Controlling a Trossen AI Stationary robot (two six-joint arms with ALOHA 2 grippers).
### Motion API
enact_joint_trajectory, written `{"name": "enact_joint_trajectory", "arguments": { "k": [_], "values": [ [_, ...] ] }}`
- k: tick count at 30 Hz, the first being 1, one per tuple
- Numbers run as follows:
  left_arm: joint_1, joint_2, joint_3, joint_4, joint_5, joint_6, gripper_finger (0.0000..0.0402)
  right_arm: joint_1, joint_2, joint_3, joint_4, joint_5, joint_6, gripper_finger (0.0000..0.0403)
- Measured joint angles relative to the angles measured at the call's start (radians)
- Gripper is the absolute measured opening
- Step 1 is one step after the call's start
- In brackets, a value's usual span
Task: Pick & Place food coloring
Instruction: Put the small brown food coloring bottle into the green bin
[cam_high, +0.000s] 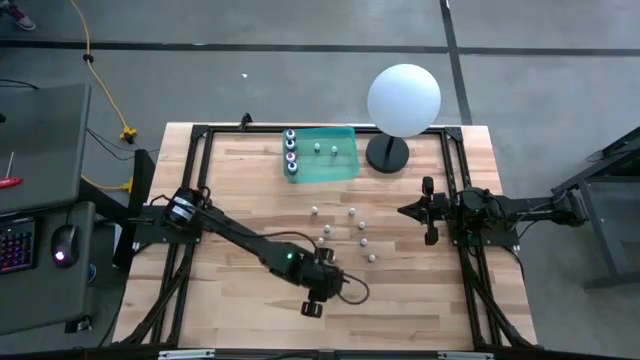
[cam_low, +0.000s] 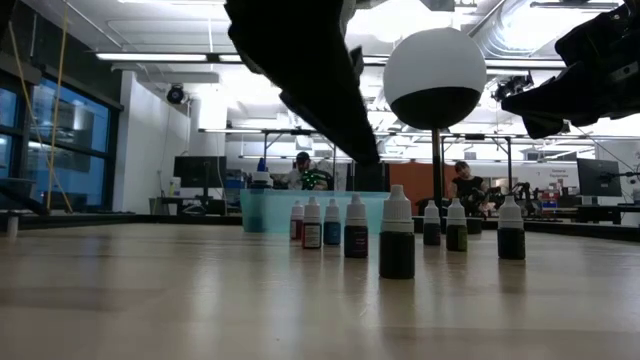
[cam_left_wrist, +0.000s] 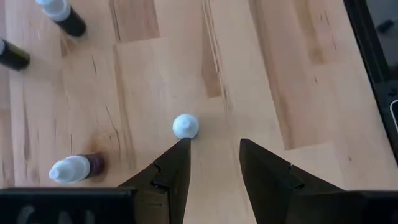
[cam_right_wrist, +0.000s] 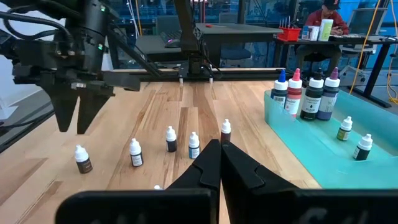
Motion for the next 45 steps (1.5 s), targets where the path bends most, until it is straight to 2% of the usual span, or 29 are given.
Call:
{"name": "enact_joint_trajectory", "arguments": {
  "k": [5, 10, 13, 18, 21, 45],
  "values": [
    [-0.021, 0.0, 0.0, -0.002, -0.085, -0.008, 0.0134, 0.0, 0.0, 0.0, 0.0, 0.0, 0.0, 0.0],
    [-0.009, 0.011, 0.0, 0.019, -0.054, -0.03, 0.0139, 0.0, 0.0, 0.0, 0.0, 0.0, 0.0, 0.0],
    [-0.002, 0.012, 0.0, 0.059, -0.019, -0.031, 0.016, 0.0, 0.0, 0.0, 0.0, 0.0, -0.001, 0.0],
    [0.001, 0.012, 0.0, 0.049, -0.063, -0.055, 0.0205, 0.0, 0.0, 0.0, 0.0, 0.0, -0.001, 0.0],
    [0.008, 0.012, 0.0, 0.042, -0.055, -0.058, 0.0217, 0.0, 0.0, 0.0, 0.0, 0.0, 0.0, 0.0],
    [0.049, 0.062, 0.001, 0.077, -0.015, -0.082, 0.022, 0.0, 0.0, 0.0, 0.0, 0.0, -0.001, 0.0]
  ]
}}
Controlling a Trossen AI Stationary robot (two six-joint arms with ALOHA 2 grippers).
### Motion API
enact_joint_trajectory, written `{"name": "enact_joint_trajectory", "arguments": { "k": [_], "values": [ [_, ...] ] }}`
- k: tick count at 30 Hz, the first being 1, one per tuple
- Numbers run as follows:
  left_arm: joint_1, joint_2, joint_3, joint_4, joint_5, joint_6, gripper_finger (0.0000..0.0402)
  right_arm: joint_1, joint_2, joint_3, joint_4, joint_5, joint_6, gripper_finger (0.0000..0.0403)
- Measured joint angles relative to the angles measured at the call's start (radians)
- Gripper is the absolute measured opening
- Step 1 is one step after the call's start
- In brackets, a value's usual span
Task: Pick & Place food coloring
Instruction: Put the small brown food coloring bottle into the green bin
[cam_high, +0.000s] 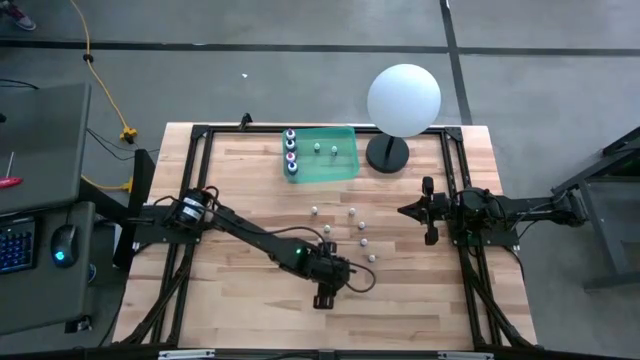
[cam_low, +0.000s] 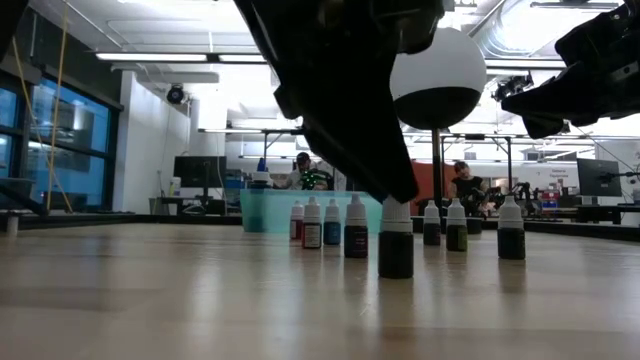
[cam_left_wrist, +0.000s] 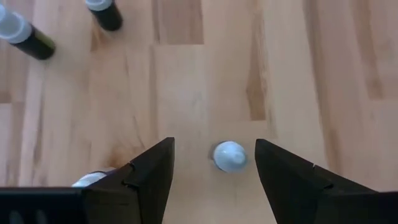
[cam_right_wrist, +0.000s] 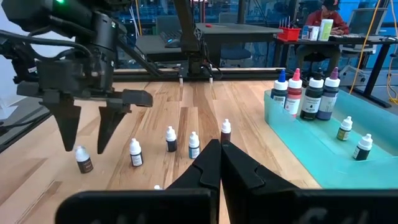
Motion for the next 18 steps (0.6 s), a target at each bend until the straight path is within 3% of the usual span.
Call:
{"name": "enact_joint_trajectory", "arguments": {
  "k": [4, 18],
  "values": [
    [-0.003, 0.0, 0.0, -0.005, 0.042, 0.0, 0.0215, 0.0, 0.0, 0.0, 0.0, 0.0, 0.0, 0.0],
    [-0.003, 0.011, 0.0, -0.009, 0.046, 0.0, 0.0165, 0.0, 0.0, 0.0, 0.0, 0.0, 0.0, 0.0]
  ]
}}
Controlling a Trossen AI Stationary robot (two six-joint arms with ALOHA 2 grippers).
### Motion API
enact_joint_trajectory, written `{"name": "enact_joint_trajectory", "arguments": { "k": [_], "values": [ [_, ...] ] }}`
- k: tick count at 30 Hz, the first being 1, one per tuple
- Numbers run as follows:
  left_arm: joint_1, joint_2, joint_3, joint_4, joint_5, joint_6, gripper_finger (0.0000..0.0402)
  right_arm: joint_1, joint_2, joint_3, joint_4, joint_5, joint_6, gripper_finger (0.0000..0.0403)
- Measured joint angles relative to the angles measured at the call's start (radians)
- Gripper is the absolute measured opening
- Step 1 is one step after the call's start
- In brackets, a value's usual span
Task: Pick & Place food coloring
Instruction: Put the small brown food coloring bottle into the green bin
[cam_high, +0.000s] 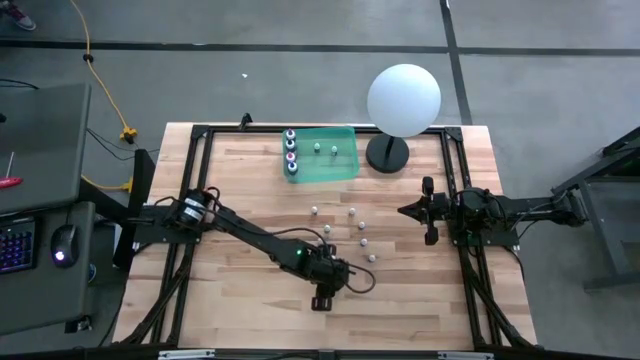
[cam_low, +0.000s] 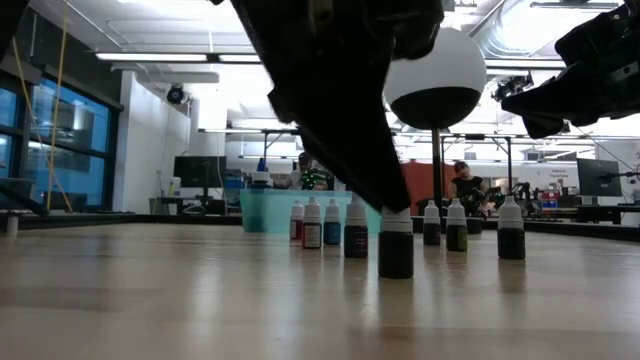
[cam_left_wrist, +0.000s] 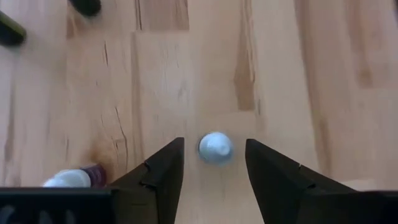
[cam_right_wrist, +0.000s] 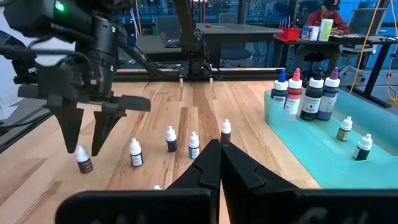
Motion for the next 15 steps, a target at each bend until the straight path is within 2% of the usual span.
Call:
{"name": "enact_joint_trajectory", "arguments": {
  "k": [15],
  "values": [
    [0.0, 0.016, 0.0, 0.017, 0.021, 0.0, 0.0165, 0.0, 0.0, 0.0, 0.0, 0.0, 0.0, 0.0]
  ]
}}
